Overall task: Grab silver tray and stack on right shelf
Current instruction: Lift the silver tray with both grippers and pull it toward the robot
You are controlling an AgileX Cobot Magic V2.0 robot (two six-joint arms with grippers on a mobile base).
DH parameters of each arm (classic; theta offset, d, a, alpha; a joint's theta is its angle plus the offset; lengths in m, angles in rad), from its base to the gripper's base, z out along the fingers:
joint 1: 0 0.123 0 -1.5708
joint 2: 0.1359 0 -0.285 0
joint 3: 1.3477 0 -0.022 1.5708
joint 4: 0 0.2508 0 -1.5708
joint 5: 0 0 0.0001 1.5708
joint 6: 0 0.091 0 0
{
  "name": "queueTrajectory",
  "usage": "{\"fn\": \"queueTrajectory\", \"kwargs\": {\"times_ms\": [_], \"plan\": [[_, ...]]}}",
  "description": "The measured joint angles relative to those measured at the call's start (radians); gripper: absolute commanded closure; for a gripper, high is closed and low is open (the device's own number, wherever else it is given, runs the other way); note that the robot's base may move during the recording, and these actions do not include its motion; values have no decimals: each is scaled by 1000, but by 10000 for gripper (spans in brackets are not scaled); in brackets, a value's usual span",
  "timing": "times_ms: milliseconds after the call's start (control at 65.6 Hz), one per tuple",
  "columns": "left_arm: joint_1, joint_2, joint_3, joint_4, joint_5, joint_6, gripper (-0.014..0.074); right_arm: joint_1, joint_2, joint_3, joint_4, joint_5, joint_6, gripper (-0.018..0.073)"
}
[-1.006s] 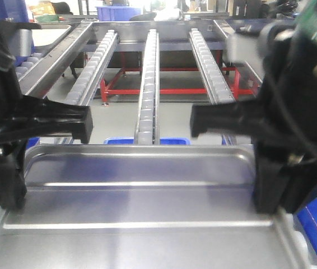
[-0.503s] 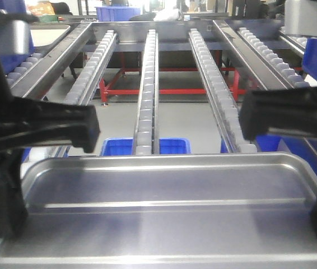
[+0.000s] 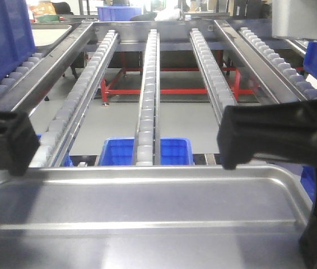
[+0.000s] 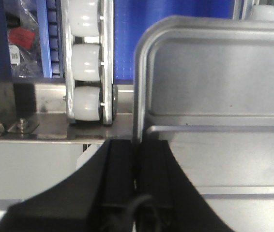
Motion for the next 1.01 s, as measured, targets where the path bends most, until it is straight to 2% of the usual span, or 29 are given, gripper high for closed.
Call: {"fn": "queueTrajectory", "kwargs": {"times_ms": [1006], "plan": [[-2,0,-4,9,0,-4,689,0,0,0,-8,4,1,501]]}}
